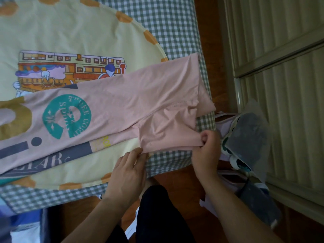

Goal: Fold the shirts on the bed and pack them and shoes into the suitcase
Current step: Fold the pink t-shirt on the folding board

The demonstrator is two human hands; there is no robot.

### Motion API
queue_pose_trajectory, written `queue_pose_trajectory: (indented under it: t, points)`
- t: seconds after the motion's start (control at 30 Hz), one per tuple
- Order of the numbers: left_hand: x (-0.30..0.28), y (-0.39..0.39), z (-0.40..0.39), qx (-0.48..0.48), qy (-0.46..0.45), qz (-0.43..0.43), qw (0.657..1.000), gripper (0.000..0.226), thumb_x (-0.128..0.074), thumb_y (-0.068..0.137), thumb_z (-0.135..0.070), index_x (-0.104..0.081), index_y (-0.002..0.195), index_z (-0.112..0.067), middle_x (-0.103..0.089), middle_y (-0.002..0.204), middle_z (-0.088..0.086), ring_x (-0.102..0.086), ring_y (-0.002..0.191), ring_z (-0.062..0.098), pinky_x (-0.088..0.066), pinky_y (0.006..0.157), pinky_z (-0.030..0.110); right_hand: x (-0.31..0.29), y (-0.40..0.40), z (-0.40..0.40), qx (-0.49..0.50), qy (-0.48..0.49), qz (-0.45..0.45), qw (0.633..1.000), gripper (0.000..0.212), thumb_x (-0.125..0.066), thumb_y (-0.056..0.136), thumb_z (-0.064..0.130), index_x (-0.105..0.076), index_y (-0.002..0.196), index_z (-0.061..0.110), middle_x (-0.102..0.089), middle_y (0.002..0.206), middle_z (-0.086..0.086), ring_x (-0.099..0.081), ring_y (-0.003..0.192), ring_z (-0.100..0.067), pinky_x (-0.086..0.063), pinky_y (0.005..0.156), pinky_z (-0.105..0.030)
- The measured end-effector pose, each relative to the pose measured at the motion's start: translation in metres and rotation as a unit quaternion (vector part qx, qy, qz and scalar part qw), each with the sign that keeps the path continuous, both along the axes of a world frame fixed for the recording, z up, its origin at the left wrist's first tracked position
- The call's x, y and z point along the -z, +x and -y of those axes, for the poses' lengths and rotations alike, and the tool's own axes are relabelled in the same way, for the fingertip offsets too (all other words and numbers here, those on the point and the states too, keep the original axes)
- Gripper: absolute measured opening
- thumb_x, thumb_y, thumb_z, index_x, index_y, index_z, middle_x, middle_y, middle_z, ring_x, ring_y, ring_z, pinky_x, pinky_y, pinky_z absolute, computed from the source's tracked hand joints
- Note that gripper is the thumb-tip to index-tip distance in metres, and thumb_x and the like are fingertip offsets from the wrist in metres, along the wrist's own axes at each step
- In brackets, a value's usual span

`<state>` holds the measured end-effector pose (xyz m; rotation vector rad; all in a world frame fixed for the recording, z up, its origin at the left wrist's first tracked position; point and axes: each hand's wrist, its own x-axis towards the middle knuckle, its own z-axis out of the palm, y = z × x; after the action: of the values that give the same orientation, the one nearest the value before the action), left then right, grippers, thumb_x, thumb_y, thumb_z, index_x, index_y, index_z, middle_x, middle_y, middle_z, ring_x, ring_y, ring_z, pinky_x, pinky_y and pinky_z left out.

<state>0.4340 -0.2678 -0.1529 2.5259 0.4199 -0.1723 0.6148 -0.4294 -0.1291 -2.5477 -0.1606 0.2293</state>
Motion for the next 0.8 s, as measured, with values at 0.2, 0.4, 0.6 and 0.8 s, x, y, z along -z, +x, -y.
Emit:
queue_pose_trajectory:
  t: [0.2,0.4,0.6,0.8]
  points:
    - [0.0,-0.003,0.001,-0.009,0.001,0.005,1.0,0.036,-0.048,0.088,-0.02,-0.067,0.116,-0.007,-0.056,0.122,0.013,-0.058,0.104,0.033,-0.046,0.087,0.041,-0.002,-0.017,0.042,-0.243,-0.083,0.108,0.96,0.025,-0.045,0.083,-0.005,-0.056,0.102,0.009,-0.045,0.106,-0.01,-0.054,0.083,-0.032,-0.049,0.063,-0.04]
    - [0.0,-0.01,-0.004,-0.007,0.018,0.016,1.0,0.029,-0.048,0.087,-0.018,-0.069,0.105,-0.008,-0.058,0.119,0.012,-0.059,0.102,0.034,-0.044,0.084,0.042,-0.006,-0.016,0.045,-0.421,-0.098,-0.005,0.902,0.018,-0.057,0.09,0.021,-0.066,0.103,0.012,-0.052,0.094,0.0,-0.05,0.077,-0.017,-0.044,0.067,-0.035]
    - [-0.002,-0.005,-0.012,0.031,0.018,-0.013,0.999,0.045,-0.066,0.076,-0.014,-0.064,0.121,-0.014,-0.054,0.122,0.011,-0.055,0.101,0.034,-0.045,0.079,0.043,-0.01,0.032,0.02,-0.408,-0.103,0.061,0.905,0.03,-0.054,0.079,0.007,-0.059,0.109,0.007,-0.05,0.113,-0.008,-0.052,0.095,-0.024,-0.05,0.079,-0.044]
    - [0.004,0.012,-0.034,0.086,0.008,-0.007,0.996,0.034,-0.076,0.07,-0.014,-0.062,0.101,-0.015,-0.054,0.107,0.009,-0.057,0.088,0.033,-0.05,0.074,0.045,0.004,0.072,0.03,-0.646,-0.238,0.027,0.725,0.08,-0.069,0.074,0.011,-0.046,0.15,0.017,-0.035,0.159,-0.011,-0.027,0.149,-0.034,-0.019,0.121,-0.053]
